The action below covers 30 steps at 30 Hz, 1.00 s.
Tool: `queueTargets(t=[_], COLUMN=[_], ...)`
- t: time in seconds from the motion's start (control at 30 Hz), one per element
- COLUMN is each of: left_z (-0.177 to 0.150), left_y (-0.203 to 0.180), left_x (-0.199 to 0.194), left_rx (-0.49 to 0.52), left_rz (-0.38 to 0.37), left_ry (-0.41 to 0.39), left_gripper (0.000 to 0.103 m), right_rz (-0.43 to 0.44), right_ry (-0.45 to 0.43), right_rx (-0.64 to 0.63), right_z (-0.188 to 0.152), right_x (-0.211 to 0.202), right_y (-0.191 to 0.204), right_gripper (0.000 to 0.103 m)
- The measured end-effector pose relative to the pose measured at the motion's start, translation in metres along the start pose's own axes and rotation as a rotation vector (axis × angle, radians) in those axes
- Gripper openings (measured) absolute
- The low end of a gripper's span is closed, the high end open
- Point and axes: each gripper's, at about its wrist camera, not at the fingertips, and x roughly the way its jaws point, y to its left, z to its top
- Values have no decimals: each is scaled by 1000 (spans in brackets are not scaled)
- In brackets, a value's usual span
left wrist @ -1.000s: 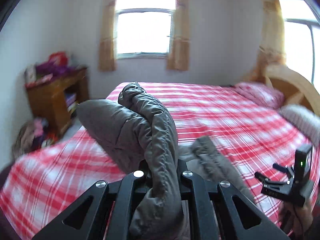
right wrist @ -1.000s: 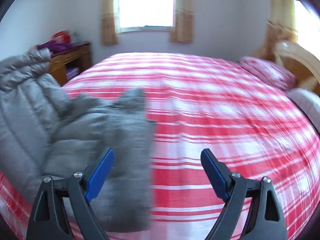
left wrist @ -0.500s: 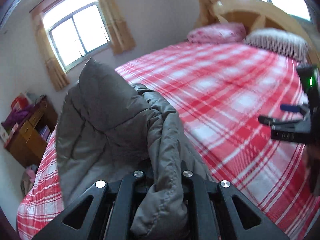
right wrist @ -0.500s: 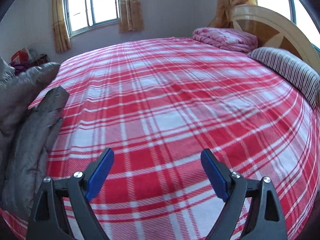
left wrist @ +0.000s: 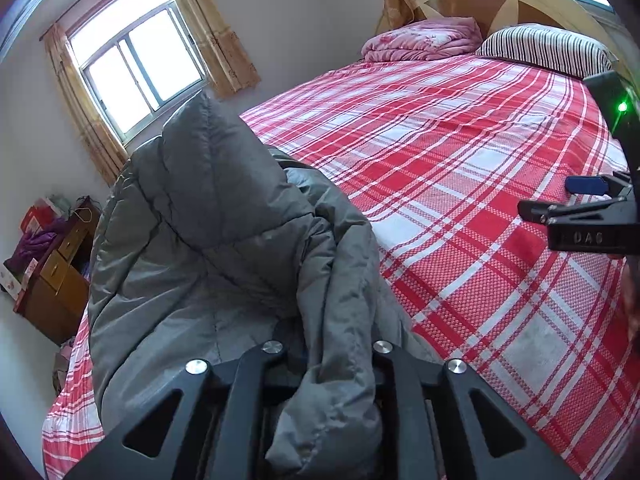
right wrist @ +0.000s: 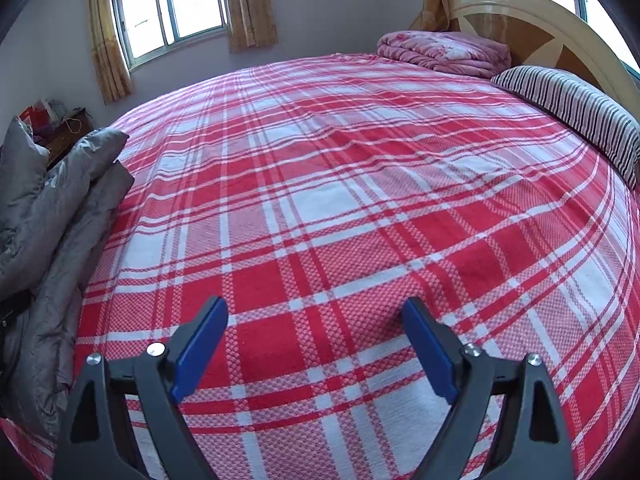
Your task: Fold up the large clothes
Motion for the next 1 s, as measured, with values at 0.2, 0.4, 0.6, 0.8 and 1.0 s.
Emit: queueTargets(t=[0.2,0.4,0.6,0.8,1.0], left_z=[3,3,-8,-29,-40], left_y=[-7,-10,40,152,237], left_x=[-17,-80,-132,-94,-31], left_rx=[-1,7,-93,-341,-593], left_rz=[17,11,-15,247,379], left_ry=[-2,-90,-159,-46,68], left_gripper=[46,74,83,90,90], right_rz=[-23,-32,-42,18,122], right_ry=[24,34,46,20,-47], right_rx=[-33,-44,-59,-30,-131], right_z=[-1,-3,-3,15,80], right_x=[6,9,10,-9,-54], right_y=[6,7,9,14,95], right_gripper=[97,98,99,70,67])
